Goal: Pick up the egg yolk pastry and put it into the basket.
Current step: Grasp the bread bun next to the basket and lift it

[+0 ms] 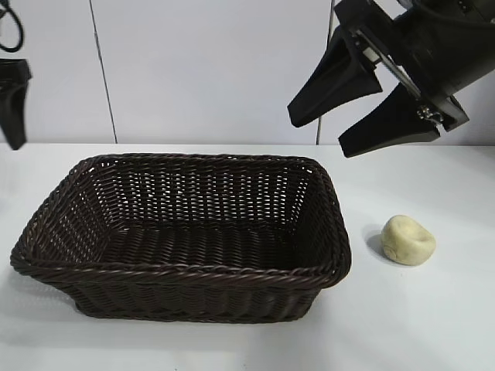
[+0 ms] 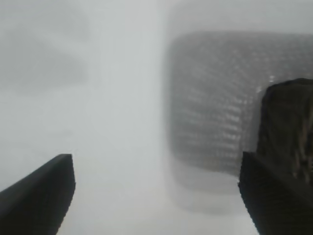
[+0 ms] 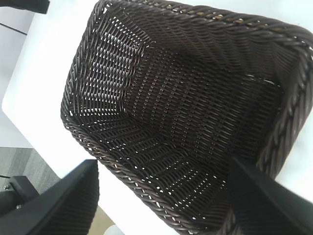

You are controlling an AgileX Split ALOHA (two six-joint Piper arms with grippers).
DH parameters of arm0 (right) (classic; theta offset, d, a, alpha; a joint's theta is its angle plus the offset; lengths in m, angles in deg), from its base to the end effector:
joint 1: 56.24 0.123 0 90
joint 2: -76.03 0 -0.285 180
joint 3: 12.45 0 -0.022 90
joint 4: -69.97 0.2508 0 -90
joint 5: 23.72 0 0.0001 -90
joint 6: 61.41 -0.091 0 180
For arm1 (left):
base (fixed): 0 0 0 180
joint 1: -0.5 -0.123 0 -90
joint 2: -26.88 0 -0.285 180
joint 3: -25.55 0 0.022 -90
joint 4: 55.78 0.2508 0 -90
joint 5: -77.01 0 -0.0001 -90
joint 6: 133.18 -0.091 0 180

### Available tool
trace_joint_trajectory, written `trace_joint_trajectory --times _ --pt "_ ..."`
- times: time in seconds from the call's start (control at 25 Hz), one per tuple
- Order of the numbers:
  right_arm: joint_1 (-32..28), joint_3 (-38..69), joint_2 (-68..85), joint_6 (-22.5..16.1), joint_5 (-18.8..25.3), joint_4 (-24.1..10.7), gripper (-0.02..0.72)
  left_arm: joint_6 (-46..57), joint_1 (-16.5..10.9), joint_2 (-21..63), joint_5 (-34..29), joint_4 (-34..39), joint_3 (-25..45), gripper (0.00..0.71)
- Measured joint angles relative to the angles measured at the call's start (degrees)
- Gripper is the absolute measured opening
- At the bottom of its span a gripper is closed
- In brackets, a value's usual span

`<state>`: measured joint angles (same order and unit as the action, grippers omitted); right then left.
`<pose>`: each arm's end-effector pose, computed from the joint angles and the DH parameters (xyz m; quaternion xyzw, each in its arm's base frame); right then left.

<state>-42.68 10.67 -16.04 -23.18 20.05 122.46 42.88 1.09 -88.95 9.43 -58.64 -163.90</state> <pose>0.2699 0.1165 0.2583 -0.1529 0.9060 0.3158 0.2367 0.3804 -0.0081 0.2395 0.0312 0.9978 -0.0220 0.0533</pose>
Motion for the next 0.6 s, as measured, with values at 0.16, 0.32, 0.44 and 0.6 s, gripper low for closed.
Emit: trace_joint_trajectory --times 0.16,0.32,0.44,0.6 --pt "0.00 0.00 0.00 0.00 0.00 -0.05 0.529 0.00 -0.24 1.93 -1.47 0.78 0.00 0.658" --pt "0.00 0.00 0.00 0.00 0.00 -0.05 0.529 0.00 -0.24 5.37 -2.22 0.82 0.05 0.658" --pt "0.00 0.00 0.00 0.00 0.00 -0.05 0.529 0.00 -0.24 9.15 -2.34 0.82 1.59 0.658" --pt "0.00 0.00 0.00 0.00 0.04 -0.05 0.529 0.00 -0.24 16.89 -2.70 0.82 6.77 0.658"
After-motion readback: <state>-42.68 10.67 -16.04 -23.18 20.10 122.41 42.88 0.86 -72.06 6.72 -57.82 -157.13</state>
